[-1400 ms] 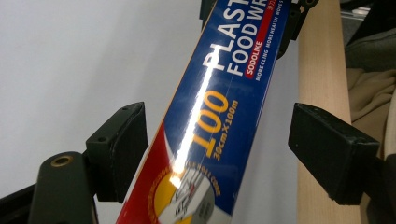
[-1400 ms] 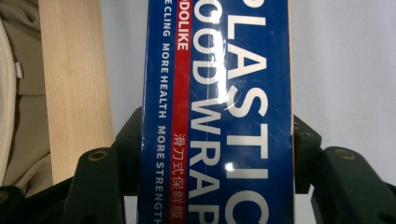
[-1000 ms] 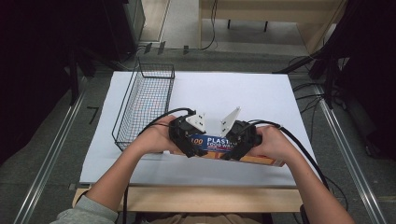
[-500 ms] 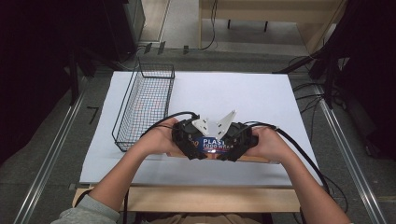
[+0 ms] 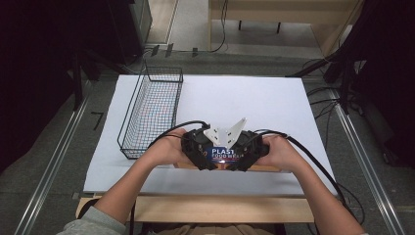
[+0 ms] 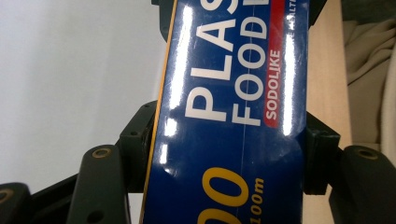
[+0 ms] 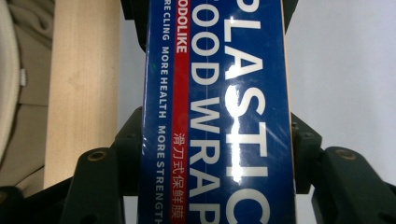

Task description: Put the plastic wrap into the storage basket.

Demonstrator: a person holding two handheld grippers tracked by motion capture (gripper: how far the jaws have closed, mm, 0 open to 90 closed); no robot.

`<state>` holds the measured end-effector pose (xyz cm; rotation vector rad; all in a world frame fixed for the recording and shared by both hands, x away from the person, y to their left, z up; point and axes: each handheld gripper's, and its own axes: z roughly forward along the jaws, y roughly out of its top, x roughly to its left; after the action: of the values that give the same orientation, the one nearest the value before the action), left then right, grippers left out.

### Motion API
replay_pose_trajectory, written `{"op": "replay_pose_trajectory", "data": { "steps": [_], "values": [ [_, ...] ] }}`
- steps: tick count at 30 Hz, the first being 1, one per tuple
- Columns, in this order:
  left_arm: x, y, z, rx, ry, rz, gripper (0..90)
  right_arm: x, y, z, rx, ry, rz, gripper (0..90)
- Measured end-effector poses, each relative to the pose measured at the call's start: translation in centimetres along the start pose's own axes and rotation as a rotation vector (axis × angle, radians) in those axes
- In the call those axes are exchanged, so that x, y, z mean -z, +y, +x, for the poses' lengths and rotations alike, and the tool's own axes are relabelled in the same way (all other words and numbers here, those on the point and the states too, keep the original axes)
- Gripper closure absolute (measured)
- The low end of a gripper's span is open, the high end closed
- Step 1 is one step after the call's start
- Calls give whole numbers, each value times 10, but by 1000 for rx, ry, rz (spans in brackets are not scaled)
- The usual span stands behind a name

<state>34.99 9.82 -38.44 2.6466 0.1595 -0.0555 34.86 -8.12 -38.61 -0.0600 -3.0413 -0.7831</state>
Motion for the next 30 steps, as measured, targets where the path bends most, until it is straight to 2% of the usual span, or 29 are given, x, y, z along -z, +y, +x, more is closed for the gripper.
{"op": "replay_pose_trajectory", "data": {
  "steps": [5, 7, 13, 14, 17, 18, 19, 21, 23, 26, 28, 30],
  "values": [
    [0, -2, -5, 0, 16, -7, 395, -2, -1, 0, 10, 13, 1, 406],
    [1, -1, -7, -3, 29, -7, 396, -1, -1, 1, 23, -1, -2, 404],
    [5, 3, -10, 8, 23, -18, 401, 4, -1, 2, 17, 23, -5, 392],
    [7, 3, -10, 13, 36, -8, 401, 6, -2, 2, 7, 8, -4, 363],
    [9, 1, -8, 31, 36, -13, 401, 8, -4, -1, -5, 10, 9, 314],
    [11, 0, -8, 37, 46, -18, 401, 11, -8, -3, -19, 2, -10, 292],
    [13, -1, -8, 40, 37, -11, 401, 13, -9, -3, -21, 9, -22, 285],
    [13, -2, -8, 40, 39, -7, 400, 19, -12, -7, -13, 14, -69, 262],
    [14, -4, -8, 40, 48, 5, 400, 24, -15, -8, -27, -1, -68, 255],
    [15, -8, -4, 87, 52, 4, 400, 31, -19, -9, -32, -24, -90, 252],
    [16, -9, -3, 96, 58, -2, 400, 34, -20, -10, -37, -35, -101, 251],
    [18, -10, -1, 114, 63, -14, 400, 44, -21, -11, -67, -66, -120, 252]
  ]
}}
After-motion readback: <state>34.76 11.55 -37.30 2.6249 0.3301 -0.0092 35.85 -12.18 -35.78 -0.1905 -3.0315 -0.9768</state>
